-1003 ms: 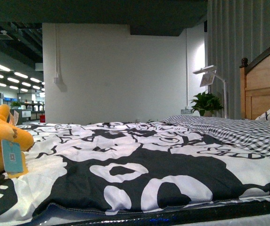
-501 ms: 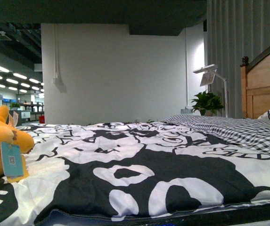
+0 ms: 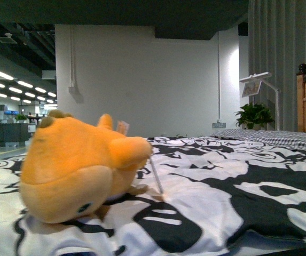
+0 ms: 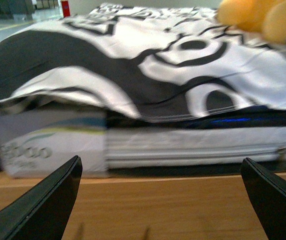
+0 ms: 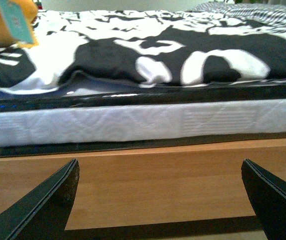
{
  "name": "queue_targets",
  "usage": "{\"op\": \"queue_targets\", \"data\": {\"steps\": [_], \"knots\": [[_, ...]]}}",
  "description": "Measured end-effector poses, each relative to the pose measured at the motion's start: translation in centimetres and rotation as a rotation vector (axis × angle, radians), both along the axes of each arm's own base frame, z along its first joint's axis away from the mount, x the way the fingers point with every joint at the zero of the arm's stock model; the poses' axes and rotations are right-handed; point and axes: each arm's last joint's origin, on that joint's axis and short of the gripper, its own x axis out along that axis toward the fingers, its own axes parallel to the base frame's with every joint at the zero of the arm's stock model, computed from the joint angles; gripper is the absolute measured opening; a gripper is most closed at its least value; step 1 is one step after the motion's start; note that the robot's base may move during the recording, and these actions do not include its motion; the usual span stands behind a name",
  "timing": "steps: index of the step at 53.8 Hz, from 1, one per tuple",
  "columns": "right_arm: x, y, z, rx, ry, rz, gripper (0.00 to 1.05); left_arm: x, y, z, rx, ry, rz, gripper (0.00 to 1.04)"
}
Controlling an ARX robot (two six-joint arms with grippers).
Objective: Put away toys
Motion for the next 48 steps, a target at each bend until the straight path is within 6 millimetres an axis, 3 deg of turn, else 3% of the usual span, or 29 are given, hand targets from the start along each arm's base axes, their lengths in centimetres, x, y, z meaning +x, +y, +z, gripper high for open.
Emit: {"op": "queue_targets", "data": {"steps": [48], "knots": [[0.00,0.02,0.00,0.000,0.000,0.007,0.98,0.00,0.00,0.00,0.000,0.000,0.002,0.98]]}}
